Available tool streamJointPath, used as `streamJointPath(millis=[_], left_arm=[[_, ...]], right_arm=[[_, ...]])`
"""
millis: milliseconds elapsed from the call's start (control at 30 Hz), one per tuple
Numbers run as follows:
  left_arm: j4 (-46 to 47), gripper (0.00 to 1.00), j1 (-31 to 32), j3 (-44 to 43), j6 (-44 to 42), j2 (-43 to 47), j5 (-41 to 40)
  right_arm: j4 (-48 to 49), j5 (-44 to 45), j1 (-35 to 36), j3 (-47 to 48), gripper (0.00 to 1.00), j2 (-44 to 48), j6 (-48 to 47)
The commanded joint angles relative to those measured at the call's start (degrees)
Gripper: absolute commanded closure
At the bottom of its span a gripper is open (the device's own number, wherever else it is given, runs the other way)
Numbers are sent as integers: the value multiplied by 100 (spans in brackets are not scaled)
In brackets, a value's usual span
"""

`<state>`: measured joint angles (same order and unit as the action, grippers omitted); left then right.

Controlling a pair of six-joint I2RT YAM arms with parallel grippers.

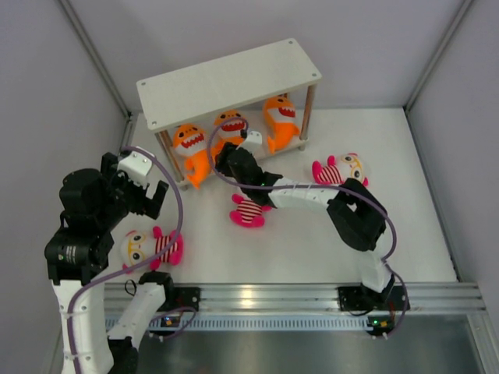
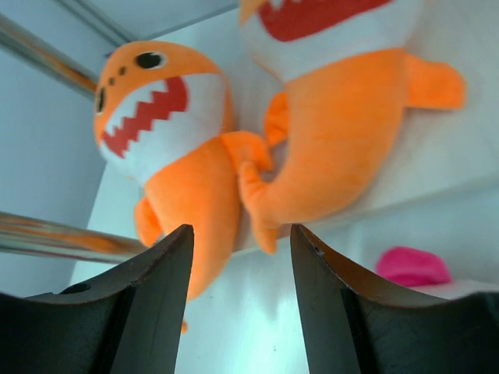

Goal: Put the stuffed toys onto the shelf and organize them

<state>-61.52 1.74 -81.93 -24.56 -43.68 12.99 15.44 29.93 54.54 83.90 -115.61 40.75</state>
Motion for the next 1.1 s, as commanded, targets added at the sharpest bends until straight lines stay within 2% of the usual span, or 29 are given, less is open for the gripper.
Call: streamJointPath(millis=[0, 267, 467, 800, 900, 1067], left_arm=[[140, 1, 20, 37, -14, 53, 71], [131, 1, 20, 37, -23, 53, -16], [131, 1, 20, 37, -49, 0, 1], [131, 1, 11, 2, -32, -53, -7], [131, 1, 11, 2, -32, -44, -7], [131, 1, 11, 10, -49, -62, -25]], right_arm=[[538, 338, -286, -382, 47, 461, 486], [635, -260, -769, -383, 44, -66, 1057], [-101, -295, -1033, 469, 43, -461, 706], [2, -821, -1069, 680, 41, -866, 961], [38, -867, -1060, 724, 45, -919, 970], [126, -858, -1112, 593, 69, -875, 1075]])
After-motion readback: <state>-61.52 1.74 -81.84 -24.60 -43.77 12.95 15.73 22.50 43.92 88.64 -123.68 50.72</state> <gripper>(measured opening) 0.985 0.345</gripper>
